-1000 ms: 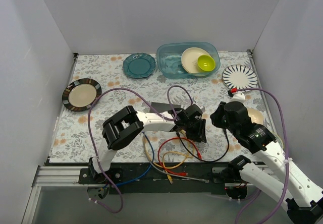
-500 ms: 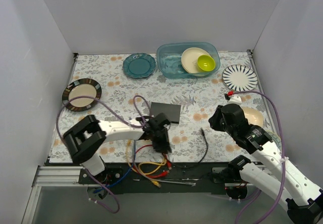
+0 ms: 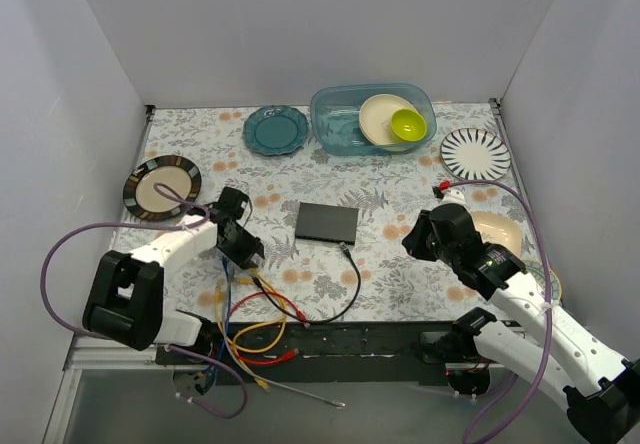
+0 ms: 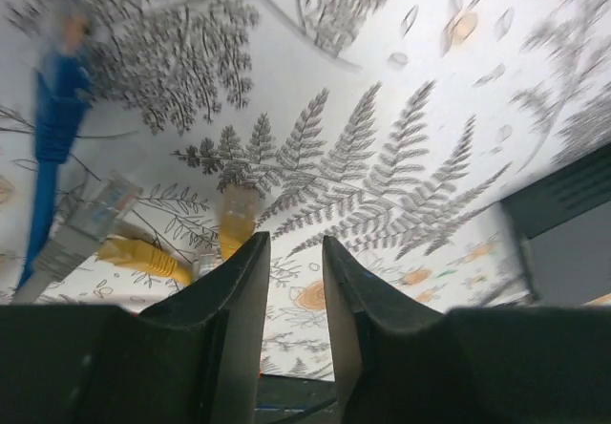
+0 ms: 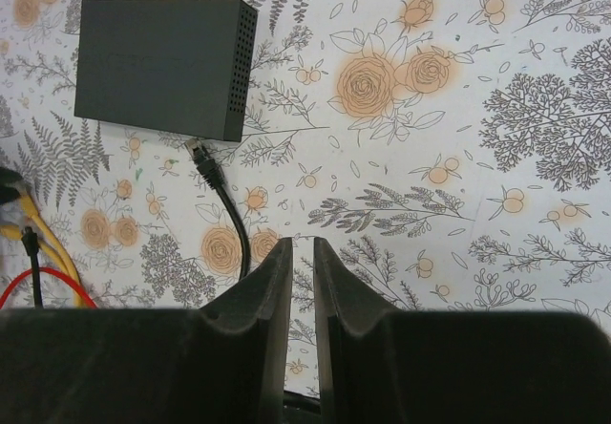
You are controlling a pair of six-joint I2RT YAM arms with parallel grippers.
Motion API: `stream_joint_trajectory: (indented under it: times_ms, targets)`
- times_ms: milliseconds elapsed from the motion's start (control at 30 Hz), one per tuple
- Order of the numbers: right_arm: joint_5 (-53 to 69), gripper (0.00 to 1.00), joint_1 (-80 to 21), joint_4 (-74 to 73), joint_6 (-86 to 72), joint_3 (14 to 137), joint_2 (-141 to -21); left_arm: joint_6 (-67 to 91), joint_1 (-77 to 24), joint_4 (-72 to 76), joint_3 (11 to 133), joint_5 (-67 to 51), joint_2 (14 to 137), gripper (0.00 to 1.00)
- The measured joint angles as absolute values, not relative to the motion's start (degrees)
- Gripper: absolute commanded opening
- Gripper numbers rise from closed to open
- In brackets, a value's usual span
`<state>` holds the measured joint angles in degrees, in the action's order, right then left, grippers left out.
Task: Pull the plug from the switch port
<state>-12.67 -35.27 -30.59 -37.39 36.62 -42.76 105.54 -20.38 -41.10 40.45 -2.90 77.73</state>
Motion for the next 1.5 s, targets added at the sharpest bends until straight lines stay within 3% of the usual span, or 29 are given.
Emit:
stream_joint_trajectory:
  times_ms: [133, 233, 400, 567, 767, 967, 1133, 1500]
  targets:
    - [-11.86, 0.22, -35.24, -30.28, -37.26, 36.62, -42.74, 101.91, -17.37, -44.51, 49.54, 0.21, 78.43, 0.27]
    - [-11.79, 0.22, -35.24, -30.26, -37.08, 36.62, -42.72, 98.06, -21.67, -42.78, 55.42, 1.45, 74.46, 0.26]
    - [-10.94, 0.22, -35.24, -29.78, -36.32, 36.62, -42.74, 93.21, -45.56, -34.0, 54.81, -3.4, 65.58, 0.12]
    - [-9.67, 0.22, -35.24, -28.6, -35.35, 36.62, -43.46, 93.45, -69.76, -36.67, 53.95, -4.27, 71.75, 0.03]
    - [-8.21, 0.21, -35.24, -27.16, -35.03, 35.64, -43.94, 97.91, -87.11, -46.59, 54.04, -5.67, 75.35, 0.0]
    - [-7.81, 0.21, -35.24, -26.83, -34.63, 33.04, -43.29, 105.78, -90.3, -54.76, 51.27, -7.14, 69.73, 0.0]
    - [-7.7, 0.21, -35.24, -26.85, -34.5, 32.05, -42.5, 111.18, -90.43, -55.29, 40.07, -9.76, 59.77, 0.0]
    - [-7.75, 0.21, -35.2, -26.94, -34.2, 32.01, -42.44, 113.43, -93.54, -43.81, 34.92, -15.86, 73.87, 0.0]
